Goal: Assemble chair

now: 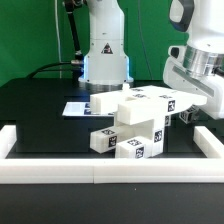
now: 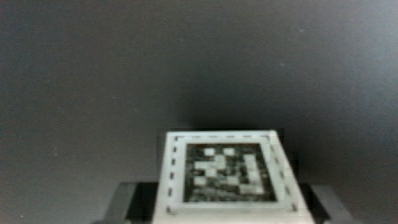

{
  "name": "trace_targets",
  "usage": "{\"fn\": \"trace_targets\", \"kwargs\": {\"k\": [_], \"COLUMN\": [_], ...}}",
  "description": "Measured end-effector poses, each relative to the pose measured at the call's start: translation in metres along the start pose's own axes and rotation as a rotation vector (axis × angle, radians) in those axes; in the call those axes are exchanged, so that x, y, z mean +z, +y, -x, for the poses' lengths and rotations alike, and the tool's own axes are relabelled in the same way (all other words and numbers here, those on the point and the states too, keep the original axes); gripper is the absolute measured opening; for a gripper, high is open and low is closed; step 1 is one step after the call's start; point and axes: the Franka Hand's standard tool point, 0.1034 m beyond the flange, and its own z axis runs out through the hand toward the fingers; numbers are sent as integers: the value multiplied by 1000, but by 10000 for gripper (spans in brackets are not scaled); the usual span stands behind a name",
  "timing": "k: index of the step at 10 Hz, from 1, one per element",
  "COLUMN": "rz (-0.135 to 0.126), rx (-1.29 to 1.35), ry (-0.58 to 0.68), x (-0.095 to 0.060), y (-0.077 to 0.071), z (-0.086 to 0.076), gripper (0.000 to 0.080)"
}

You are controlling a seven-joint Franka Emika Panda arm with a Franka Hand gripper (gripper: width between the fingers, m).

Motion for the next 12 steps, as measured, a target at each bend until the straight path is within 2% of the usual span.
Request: {"fn": "trace_targets", "kwargs": {"k": [4, 6, 10, 12], "rz": [-8, -17, -89, -110], "rx": [-9, -15, -22, -28], "ry": [-3, -14, -67, -98], "x": [-4, -14, -60, -85], "y": [-2, -4, -5, -5], "z": [-1, 1, 11, 11], "gripper": [269, 271, 271, 271]}}
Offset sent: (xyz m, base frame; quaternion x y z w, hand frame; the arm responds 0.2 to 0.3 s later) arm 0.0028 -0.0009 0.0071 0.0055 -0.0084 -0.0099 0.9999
